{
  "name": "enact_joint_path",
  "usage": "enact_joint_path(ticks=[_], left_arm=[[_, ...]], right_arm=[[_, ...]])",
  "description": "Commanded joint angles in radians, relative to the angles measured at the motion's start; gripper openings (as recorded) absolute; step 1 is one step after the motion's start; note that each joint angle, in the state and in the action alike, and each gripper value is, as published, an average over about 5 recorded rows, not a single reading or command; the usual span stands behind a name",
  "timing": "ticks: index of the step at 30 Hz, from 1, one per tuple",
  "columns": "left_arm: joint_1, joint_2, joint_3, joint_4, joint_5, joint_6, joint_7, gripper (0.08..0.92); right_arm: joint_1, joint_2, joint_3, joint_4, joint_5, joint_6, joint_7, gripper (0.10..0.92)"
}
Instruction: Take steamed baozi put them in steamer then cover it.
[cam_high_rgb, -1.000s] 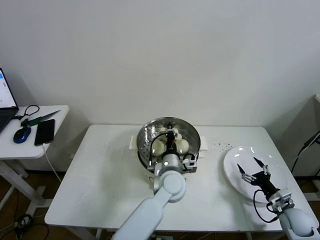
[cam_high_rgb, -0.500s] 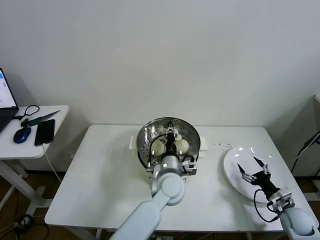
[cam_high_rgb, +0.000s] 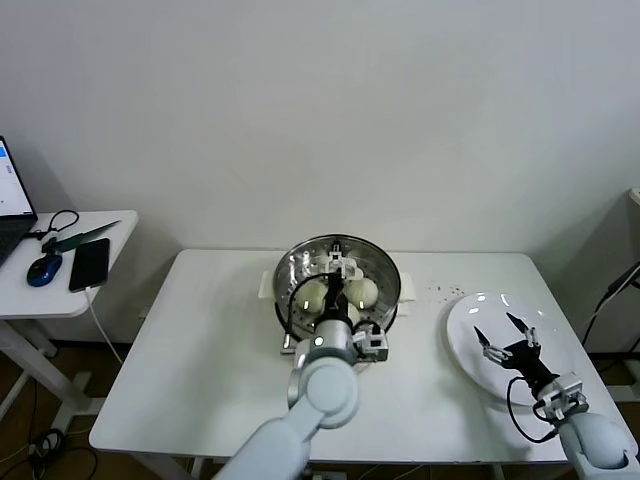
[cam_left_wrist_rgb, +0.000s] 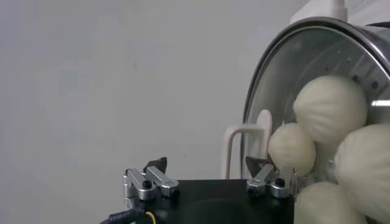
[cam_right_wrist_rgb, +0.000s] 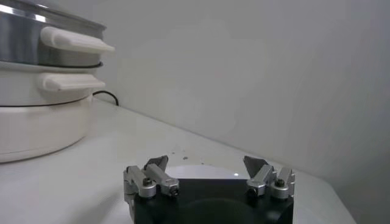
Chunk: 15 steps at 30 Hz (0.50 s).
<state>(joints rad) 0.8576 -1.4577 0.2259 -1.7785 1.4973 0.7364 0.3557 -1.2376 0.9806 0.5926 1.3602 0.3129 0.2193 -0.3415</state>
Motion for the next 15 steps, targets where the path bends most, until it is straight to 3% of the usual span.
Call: enact_joint_path(ticks=[1, 6, 15], left_arm=[[0.084, 0.077, -0.033, -0.173, -0.11, 0.041, -0.042, 0.818], [0.144, 0.108, -0.125, -0.246, -0.23, -0.025, -0.144, 0.822], [0.279, 0.199, -0.372, -0.369, -0.675, -0.189, -0.343, 0.823]], right_arm=[[0.001, 0.0, 0.0, 0.011, -0.003, -0.022, 0.006, 0.823], [-0.002, 0.0, 0.001, 0.039, 0.005, -0.045, 0.01, 0.823], [-0.014, 0.006, 0.013, 0.083, 0.038, -0.063, 0.029, 0.823]])
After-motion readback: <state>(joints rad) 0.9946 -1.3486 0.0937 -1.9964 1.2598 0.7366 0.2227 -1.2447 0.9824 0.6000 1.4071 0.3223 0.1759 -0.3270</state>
